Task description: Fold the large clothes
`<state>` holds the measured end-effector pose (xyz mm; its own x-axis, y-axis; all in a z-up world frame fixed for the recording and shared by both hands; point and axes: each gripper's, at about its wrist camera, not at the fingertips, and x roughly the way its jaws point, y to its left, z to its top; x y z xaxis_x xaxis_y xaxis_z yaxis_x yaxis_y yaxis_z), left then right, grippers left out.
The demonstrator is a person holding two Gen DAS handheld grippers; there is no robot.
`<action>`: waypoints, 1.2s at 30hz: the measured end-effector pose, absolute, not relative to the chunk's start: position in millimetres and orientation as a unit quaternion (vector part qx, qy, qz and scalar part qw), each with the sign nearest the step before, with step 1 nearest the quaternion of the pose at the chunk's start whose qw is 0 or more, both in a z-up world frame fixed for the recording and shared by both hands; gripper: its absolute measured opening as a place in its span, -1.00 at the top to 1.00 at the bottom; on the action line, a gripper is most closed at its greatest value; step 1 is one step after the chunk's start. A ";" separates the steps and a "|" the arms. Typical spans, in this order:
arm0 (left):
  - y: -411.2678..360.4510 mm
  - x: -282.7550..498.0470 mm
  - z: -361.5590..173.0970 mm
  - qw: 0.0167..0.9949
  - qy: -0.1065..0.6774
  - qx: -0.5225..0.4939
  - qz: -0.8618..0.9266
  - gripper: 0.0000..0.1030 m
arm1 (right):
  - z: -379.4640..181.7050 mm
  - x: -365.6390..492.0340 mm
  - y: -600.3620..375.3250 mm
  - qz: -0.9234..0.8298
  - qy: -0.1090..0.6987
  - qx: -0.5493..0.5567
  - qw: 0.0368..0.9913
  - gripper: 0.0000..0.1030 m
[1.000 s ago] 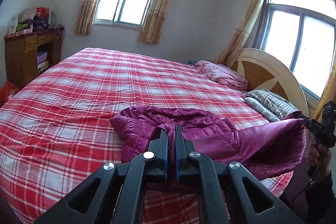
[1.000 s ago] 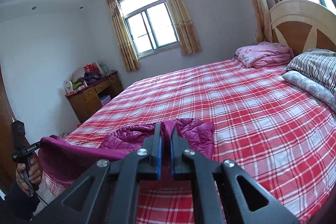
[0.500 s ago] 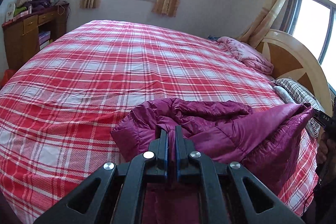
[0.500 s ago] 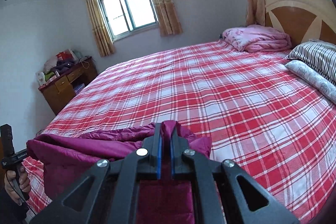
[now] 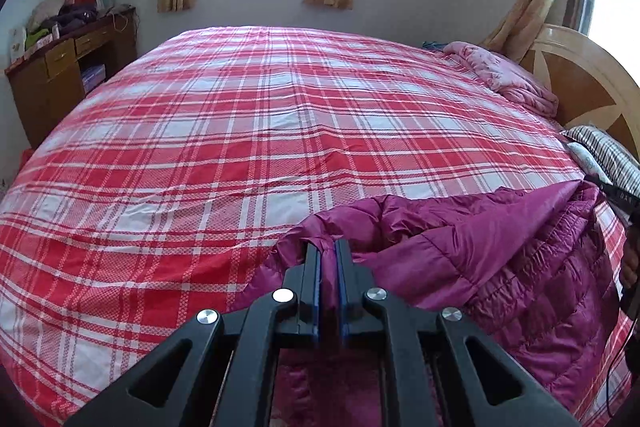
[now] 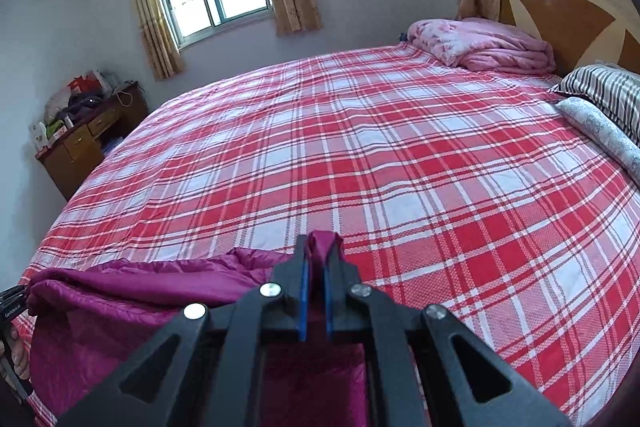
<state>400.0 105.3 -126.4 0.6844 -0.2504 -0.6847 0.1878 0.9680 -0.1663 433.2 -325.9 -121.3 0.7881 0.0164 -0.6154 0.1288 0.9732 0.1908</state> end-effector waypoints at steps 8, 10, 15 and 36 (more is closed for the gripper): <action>139.2 393.9 -121.3 0.911 0.372 -0.126 -0.127 0.73 | -145.2 451.5 -321.1 -0.045 0.352 0.082 0.931 0.85; 147.2 386.9 -110.7 0.926 0.349 -0.114 -0.087 0.42 | -144.8 456.2 -320.3 -0.047 0.354 0.082 0.931 0.83; 129.9 343.2 -68.9 0.962 0.255 -0.083 -0.054 -0.58 | -138.0 470.8 -306.4 -0.044 0.351 0.065 0.933 0.79; 21.7 393.0 -163.6 0.926 0.376 0.007 0.042 -0.71 | -149.9 430.8 -195.6 0.051 0.310 0.004 0.950 -0.74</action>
<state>393.0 21.7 -163.6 0.7134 0.0833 -0.6958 -0.0721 0.9964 0.0454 430.8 -195.6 -149.9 0.8032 0.0992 -0.5874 -0.0937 0.9948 0.0398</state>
